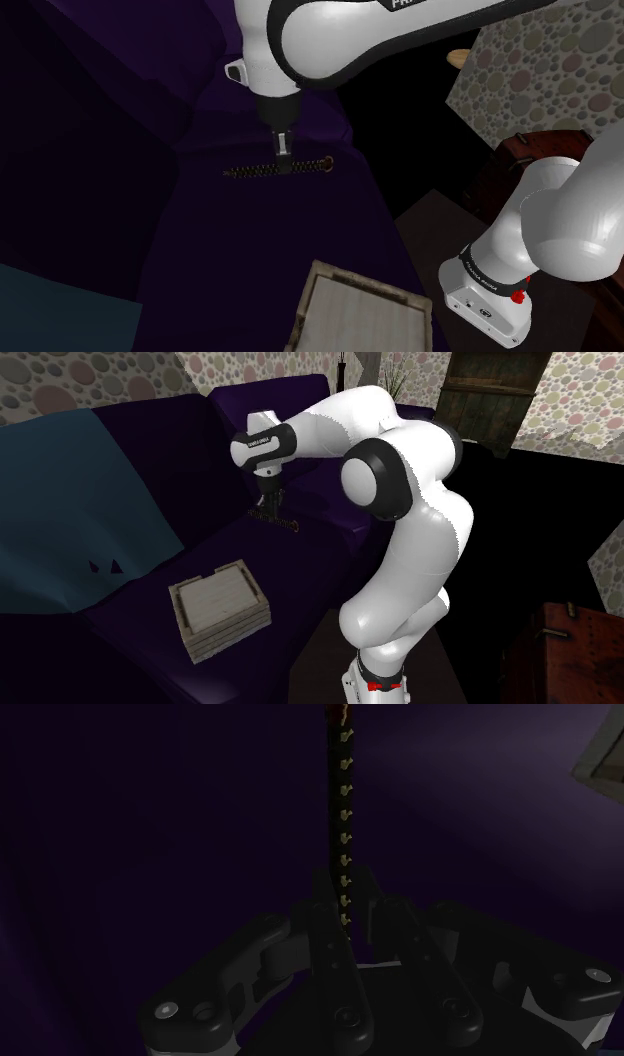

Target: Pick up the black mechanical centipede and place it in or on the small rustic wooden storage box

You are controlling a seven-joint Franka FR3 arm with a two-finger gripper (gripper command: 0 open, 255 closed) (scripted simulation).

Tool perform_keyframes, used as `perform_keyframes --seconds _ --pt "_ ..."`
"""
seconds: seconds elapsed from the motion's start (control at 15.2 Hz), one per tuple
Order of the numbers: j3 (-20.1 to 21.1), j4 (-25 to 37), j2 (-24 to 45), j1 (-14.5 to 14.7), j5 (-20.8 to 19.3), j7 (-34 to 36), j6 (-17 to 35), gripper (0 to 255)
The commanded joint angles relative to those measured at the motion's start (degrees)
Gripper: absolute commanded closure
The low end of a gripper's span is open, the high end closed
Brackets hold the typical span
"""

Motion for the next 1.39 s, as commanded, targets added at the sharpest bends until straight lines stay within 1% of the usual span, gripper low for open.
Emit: perform_keyframes --seconds 0.0,0.92,1.32 --pt "-0.10 1.26 -0.50 -0.05 0.11 -0.12 -1.76 255" --pt "-0.36 11.06 -1.30 -0.20 0.17 -0.09 -12.34 255" --pt "2.73 3.94 -9.14 2.82 3.40 5.00 -12.48 255"
